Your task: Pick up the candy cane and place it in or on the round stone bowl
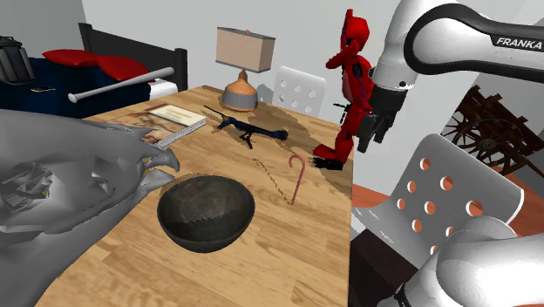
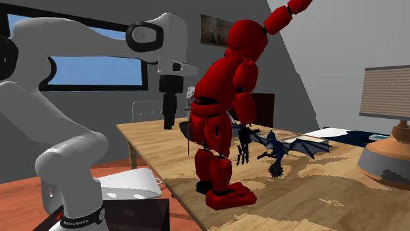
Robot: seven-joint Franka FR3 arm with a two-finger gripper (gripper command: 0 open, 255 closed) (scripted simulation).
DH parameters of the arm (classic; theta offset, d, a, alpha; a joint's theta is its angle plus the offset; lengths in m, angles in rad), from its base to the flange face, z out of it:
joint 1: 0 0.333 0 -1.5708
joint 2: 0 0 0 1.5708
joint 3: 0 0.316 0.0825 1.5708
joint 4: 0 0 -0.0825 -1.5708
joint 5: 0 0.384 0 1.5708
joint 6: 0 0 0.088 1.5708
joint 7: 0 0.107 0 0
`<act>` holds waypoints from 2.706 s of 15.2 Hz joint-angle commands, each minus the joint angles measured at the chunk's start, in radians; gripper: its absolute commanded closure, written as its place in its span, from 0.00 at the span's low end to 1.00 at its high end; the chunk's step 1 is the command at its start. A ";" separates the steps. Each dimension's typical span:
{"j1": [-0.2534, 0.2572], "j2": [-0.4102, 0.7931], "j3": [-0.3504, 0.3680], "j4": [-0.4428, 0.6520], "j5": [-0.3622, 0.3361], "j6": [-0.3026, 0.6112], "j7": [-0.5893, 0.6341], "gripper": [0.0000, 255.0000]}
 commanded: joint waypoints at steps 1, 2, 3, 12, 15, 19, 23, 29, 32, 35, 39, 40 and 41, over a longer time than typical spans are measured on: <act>0.000 0.000 0.000 0.000 0.000 0.000 0.000 0.00; 0.012 0.006 0.017 -0.002 0.012 0.018 0.010 0.00; 0.024 0.013 0.034 -0.003 0.024 0.035 0.020 0.00; 0.119 0.104 0.191 0.022 0.105 0.197 0.108 0.00; 0.145 0.144 0.245 0.042 0.119 0.250 0.138 0.00; 0.163 0.181 0.290 0.051 0.125 0.305 0.162 0.00; 0.163 0.187 0.293 0.001 0.125 0.360 0.163 0.00; 0.162 0.193 0.295 -0.029 0.126 0.395 0.163 0.00; 0.162 0.193 0.295 -0.029 0.126 0.395 0.163 0.00; 0.162 0.193 0.295 -0.028 0.126 0.395 0.163 1.00; 0.162 0.193 0.295 -0.028 0.126 0.395 0.163 1.00; 0.162 0.193 0.295 -0.028 0.126 0.395 0.163 1.00; 0.162 0.193 0.295 -0.028 0.126 0.395 0.163 1.00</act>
